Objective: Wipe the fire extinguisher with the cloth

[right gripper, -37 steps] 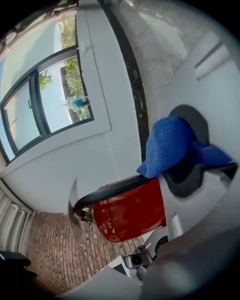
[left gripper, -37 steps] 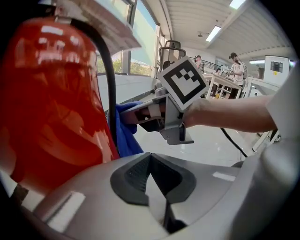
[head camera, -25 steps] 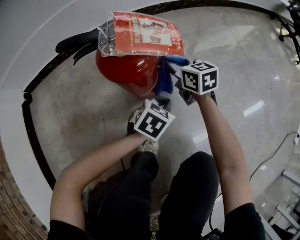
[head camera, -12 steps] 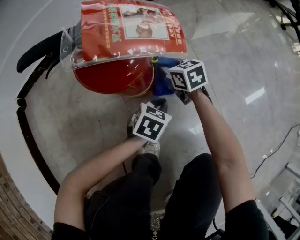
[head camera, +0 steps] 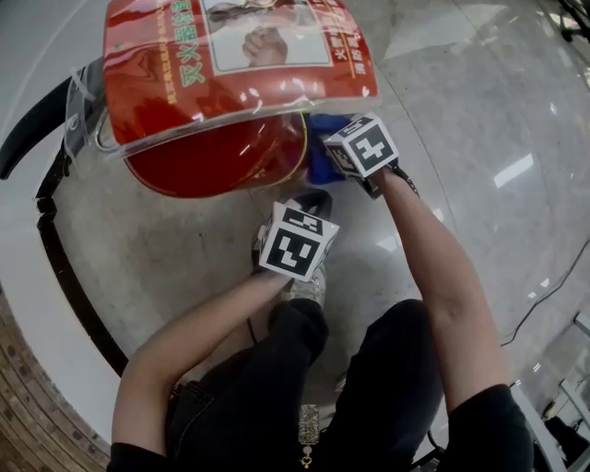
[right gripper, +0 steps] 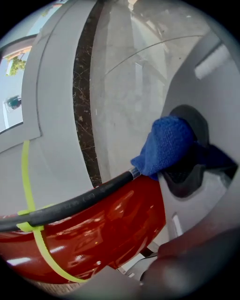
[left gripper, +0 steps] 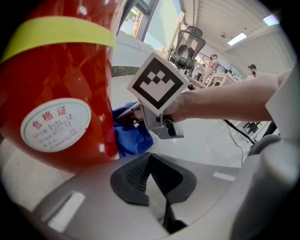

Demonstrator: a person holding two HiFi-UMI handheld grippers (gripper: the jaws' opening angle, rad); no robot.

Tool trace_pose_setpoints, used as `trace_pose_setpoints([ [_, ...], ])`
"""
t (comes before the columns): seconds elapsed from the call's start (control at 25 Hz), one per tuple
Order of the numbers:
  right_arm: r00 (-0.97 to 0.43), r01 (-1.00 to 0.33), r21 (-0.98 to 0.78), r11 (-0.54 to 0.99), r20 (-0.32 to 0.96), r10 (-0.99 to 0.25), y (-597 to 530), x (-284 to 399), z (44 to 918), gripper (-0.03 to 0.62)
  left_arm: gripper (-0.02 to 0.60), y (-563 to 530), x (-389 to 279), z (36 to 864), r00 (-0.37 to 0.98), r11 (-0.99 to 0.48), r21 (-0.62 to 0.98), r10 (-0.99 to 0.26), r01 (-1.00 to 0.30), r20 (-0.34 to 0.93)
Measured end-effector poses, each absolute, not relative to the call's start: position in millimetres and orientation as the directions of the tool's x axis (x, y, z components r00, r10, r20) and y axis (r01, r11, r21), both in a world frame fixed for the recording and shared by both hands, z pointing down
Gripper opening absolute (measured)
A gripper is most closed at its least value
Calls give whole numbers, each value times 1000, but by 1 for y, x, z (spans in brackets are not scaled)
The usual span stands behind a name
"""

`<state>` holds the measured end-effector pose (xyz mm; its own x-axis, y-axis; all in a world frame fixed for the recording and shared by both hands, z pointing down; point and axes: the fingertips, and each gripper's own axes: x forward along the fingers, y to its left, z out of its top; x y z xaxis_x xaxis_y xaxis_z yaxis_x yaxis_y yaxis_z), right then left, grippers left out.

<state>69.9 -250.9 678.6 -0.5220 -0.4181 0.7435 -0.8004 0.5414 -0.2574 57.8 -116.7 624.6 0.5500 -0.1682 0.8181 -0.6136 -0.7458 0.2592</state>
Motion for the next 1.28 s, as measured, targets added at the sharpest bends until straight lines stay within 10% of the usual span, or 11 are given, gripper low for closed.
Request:
trace_pose_setpoints([
  [1.28,-723,-681,-135,720,284,-630,-218,62,350,52,5,-127,62,444,570,-760,69,-421,-647,706],
])
